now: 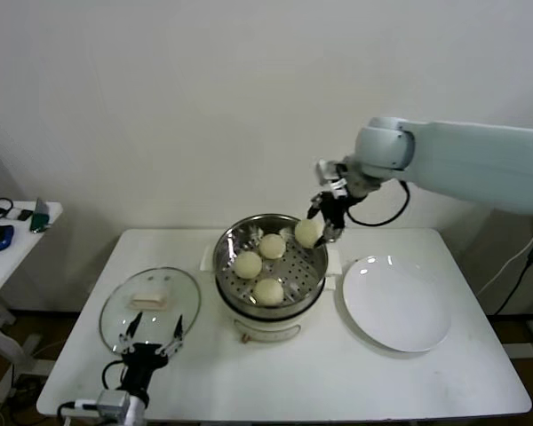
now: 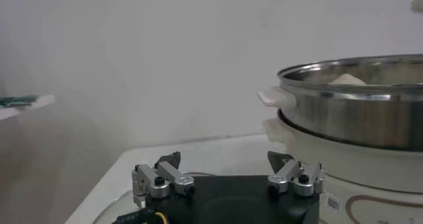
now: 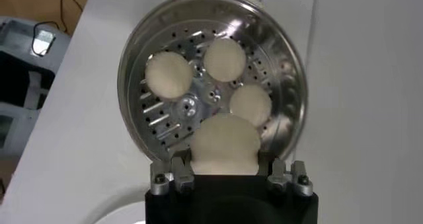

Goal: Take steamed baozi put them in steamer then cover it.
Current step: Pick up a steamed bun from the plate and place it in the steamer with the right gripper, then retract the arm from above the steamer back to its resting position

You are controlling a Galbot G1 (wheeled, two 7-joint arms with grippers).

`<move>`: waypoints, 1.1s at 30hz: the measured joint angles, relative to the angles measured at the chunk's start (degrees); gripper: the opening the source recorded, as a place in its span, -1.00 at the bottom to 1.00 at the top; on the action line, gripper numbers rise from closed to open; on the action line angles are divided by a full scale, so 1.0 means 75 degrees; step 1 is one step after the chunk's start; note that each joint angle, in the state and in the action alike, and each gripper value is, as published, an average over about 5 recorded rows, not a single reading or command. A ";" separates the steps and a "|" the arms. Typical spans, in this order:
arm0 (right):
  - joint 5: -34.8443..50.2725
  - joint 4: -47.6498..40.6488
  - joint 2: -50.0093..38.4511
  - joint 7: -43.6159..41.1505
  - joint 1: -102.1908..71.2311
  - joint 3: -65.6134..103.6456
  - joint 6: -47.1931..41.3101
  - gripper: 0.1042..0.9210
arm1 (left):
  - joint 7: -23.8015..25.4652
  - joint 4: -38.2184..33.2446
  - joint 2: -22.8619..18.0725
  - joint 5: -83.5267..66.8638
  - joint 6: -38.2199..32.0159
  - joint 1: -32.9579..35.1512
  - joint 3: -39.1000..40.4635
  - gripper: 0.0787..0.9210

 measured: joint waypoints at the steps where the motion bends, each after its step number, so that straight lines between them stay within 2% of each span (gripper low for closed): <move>1: -0.0047 -0.0006 0.0064 0.0050 -0.0107 0.0022 -0.0051 0.36 | 0.0000 0.0007 0.0000 -0.0006 -0.0003 0.0000 -0.0002 0.77; 18: -0.0784 -0.0602 0.0675 0.0426 -0.1484 0.0192 -0.0370 0.39 | 0.0000 0.0024 0.0018 -0.0046 -0.0028 -0.0007 -0.0008 0.77; 21: -0.0807 -0.0684 0.0732 0.0453 -0.1572 0.0233 -0.0369 0.47 | 0.0000 0.0004 0.0018 -0.0047 -0.0028 -0.0014 -0.0002 0.77; 26: -0.0815 -0.0808 0.0780 0.0484 -0.1649 0.0316 -0.0308 0.72 | -0.0002 -0.0022 0.0028 -0.0057 -0.0028 -0.0011 -0.0018 0.77; 33: -0.0468 -0.0790 0.0661 0.0367 -0.1399 0.0346 -0.0116 0.76 | 0.0025 -0.0116 0.0072 -0.0062 0.0029 0.0042 -0.0059 0.77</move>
